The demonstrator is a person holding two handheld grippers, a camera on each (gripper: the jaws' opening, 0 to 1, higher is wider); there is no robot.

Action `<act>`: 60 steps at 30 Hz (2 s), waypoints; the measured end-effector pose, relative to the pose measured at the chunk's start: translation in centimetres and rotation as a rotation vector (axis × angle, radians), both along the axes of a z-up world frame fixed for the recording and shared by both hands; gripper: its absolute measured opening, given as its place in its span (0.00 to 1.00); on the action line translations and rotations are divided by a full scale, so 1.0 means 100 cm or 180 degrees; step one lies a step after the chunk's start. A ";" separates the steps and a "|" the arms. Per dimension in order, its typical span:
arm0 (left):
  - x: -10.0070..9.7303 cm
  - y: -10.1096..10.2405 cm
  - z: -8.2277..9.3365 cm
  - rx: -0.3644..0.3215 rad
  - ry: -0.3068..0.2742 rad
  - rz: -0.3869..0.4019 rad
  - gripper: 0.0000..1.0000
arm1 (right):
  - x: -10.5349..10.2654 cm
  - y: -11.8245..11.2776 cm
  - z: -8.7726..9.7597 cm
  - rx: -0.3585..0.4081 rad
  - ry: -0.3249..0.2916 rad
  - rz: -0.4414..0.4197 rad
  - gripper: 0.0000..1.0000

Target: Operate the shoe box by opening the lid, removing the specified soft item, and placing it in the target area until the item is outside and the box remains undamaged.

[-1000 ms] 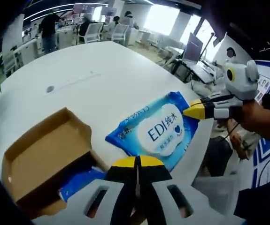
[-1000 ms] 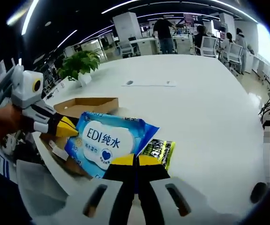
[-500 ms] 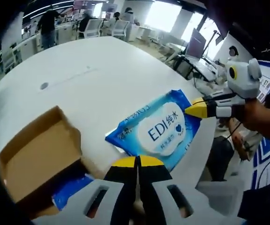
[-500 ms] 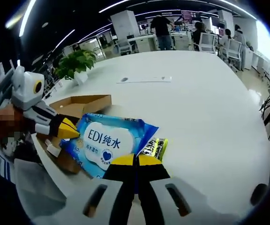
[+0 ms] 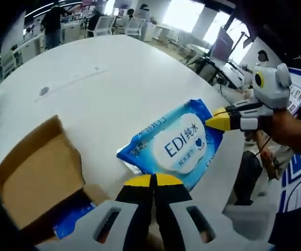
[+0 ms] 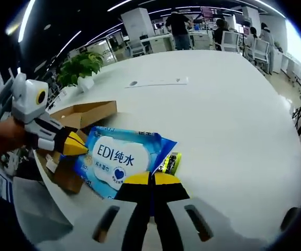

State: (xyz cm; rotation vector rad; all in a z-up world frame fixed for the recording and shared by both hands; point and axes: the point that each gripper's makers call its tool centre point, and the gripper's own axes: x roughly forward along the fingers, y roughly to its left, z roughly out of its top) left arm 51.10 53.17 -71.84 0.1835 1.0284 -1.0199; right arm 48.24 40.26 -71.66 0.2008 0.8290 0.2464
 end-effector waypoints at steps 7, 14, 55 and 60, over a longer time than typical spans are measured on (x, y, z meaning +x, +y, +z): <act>-0.002 -0.002 -0.012 0.0043 0.0048 -0.0008 0.00 | -0.002 -0.001 -0.012 0.0017 0.0053 -0.0007 0.00; -0.002 -0.005 -0.019 0.0067 0.0067 -0.0004 0.00 | -0.002 -0.004 -0.019 0.0022 0.0086 -0.0019 0.00; 0.000 -0.006 -0.037 0.0132 0.0083 0.0049 0.00 | 0.002 -0.006 -0.050 0.0054 0.0158 -0.0004 0.00; -0.002 -0.006 -0.037 0.0142 0.0077 0.0018 0.03 | 0.005 -0.006 -0.047 0.0091 0.0119 -0.0024 0.08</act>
